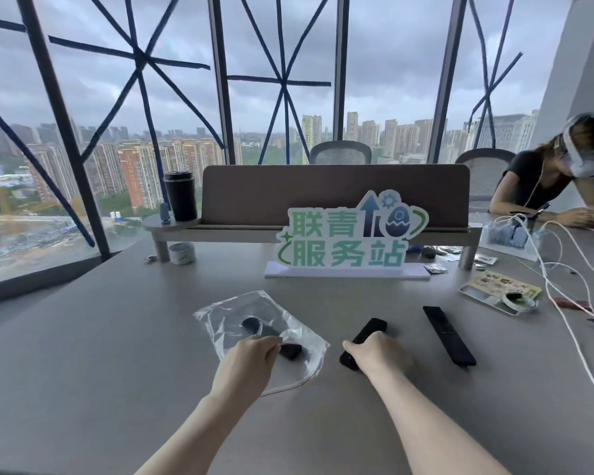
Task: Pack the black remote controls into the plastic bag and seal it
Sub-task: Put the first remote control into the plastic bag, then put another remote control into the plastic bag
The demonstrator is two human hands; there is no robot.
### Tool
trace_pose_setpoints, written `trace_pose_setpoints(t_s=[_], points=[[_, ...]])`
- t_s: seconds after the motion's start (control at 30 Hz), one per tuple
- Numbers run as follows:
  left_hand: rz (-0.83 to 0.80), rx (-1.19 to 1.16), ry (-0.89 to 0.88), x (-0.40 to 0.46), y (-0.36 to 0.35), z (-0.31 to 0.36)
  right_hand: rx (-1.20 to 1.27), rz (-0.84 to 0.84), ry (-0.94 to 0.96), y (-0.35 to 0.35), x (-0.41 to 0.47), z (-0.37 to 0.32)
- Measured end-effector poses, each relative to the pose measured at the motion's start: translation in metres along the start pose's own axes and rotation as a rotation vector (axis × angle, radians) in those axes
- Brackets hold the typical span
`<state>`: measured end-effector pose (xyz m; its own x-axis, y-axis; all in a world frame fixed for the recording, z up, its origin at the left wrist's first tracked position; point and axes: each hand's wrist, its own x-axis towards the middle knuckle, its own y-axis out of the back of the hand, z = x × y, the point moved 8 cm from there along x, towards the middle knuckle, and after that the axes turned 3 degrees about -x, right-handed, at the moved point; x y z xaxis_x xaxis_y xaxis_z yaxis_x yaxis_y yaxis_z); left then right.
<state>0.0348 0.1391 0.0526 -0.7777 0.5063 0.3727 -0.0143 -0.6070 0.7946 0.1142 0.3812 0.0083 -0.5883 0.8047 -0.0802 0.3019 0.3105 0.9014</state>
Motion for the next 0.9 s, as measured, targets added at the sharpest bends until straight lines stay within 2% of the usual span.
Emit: trace_pose_setpoints(t_s=[0.13,0.3,0.37,0.47,0.53,0.63,0.67,0.73,0.8,0.9], points=[[-0.004,-0.008,0.048,-0.002,0.000,-0.018,0.148,-0.142,-0.009,-0.003,0.000,0.009],[0.010,-0.103,0.091,0.010,-0.002,-0.010,0.745,-0.383,0.033,0.021,-0.019,0.041],[0.019,-0.140,0.089,0.020,-0.003,0.000,0.738,-0.543,0.105,0.034,-0.039,0.047],[0.028,-0.151,0.062,0.030,-0.003,0.022,0.532,-0.743,0.193,0.030,-0.073,0.034],[0.030,-0.170,0.051,0.032,-0.003,0.031,0.499,-0.760,0.215,0.014,-0.084,0.008],[0.025,-0.147,0.033,0.026,0.002,0.035,0.707,-0.767,0.245,-0.017,-0.090,-0.044],[0.021,-0.134,0.034,0.024,0.003,0.032,0.748,-0.744,0.247,-0.024,-0.091,-0.056],[0.020,-0.116,0.058,0.020,0.007,0.023,0.716,-0.558,0.231,-0.027,-0.079,-0.054],[0.028,-0.117,0.092,0.016,0.009,0.013,0.668,-0.294,0.183,-0.014,-0.057,-0.022],[0.026,-0.134,0.099,0.011,0.004,0.007,0.553,0.000,0.066,0.018,-0.022,0.044]])
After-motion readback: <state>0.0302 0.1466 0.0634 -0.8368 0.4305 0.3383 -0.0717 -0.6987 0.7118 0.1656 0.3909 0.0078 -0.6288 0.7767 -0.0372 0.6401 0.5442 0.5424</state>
